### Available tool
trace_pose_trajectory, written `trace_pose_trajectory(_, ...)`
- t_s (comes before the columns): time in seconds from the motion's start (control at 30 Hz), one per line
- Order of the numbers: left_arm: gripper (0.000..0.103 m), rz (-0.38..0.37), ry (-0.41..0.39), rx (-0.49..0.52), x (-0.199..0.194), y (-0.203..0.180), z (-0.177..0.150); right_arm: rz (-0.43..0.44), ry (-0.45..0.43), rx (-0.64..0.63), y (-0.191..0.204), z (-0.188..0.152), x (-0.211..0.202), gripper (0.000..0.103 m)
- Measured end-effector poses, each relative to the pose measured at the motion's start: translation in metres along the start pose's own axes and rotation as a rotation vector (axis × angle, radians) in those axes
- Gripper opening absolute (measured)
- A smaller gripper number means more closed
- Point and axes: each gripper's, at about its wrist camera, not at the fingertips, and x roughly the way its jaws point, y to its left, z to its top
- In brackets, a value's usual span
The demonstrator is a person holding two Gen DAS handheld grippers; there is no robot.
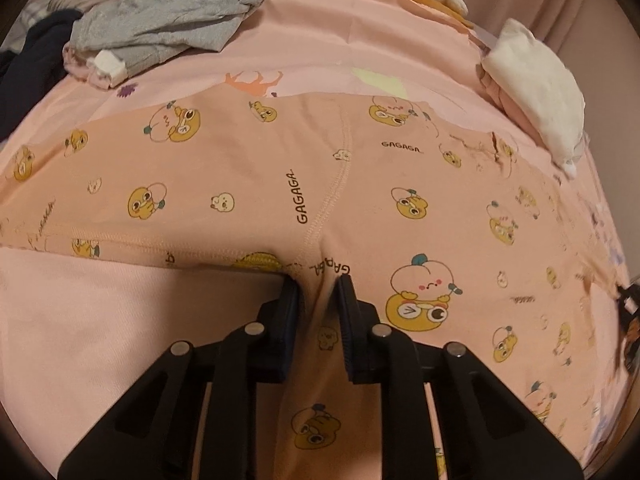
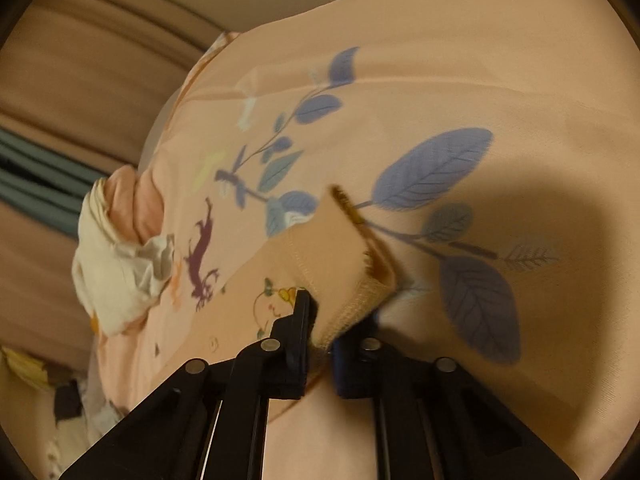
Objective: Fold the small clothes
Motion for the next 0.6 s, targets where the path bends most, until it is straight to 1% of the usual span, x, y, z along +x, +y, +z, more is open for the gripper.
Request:
trace_pose_trajectory(0.03, 0.018, 0.012, -0.005, 0.013, 0.0, -0.002, -0.001, 0.004, -0.002, 0.002, -0.001, 0.001, -0.001, 0.007)
trace_pose_trajectory(0.1, 0.018, 0.035, -0.016, 0.033, 0.0, -0.005, -0.002, -0.016, 0.0, -0.032, 0.002, 0.001, -0.002, 0.006)
trace_pose_trajectory(0.17, 0.018, 0.057, -0.028, 0.057, 0.0, -0.008, -0.003, -0.06, -0.004, -0.065, 0.01, 0.0, -0.004, 0.006)
trace_pose_trajectory(0.23, 0.018, 0.061, -0.037, 0.072, 0.001, -0.008, -0.005, -0.106, -0.001, -0.103, 0.02, -0.002, -0.006, 0.006)
trace_pose_trajectory(0.3, 0.018, 0.056, -0.039, 0.08, 0.0, -0.007, -0.005, -0.145, 0.007, -0.138, 0.031, -0.003, -0.006, 0.006)
trace_pose_trajectory(0.33, 0.018, 0.046, -0.038, 0.074, 0.0, -0.004, -0.004, -0.148, 0.013, -0.147, 0.038, -0.004, -0.007, 0.006)
trace_pose_trajectory(0.43, 0.018, 0.022, -0.034, 0.058, 0.0, 0.0, -0.003, -0.119, 0.007, -0.181, 0.056, -0.008, -0.016, 0.006)
trace_pose_trajectory(0.5, 0.019, 0.014, -0.028, 0.068, -0.001, -0.001, -0.003, -0.138, 0.006, -0.223, 0.072, -0.013, -0.02, 0.006)
trace_pose_trajectory(0.53, 0.019, 0.005, -0.021, 0.073, 0.0, 0.0, -0.002, -0.148, 0.005, -0.256, 0.086, -0.017, -0.024, 0.006)
trace_pose_trajectory(0.6, 0.02, -0.012, -0.012, 0.081, 0.001, 0.002, 0.0, -0.14, -0.002, -0.293, 0.106, -0.025, -0.029, 0.006)
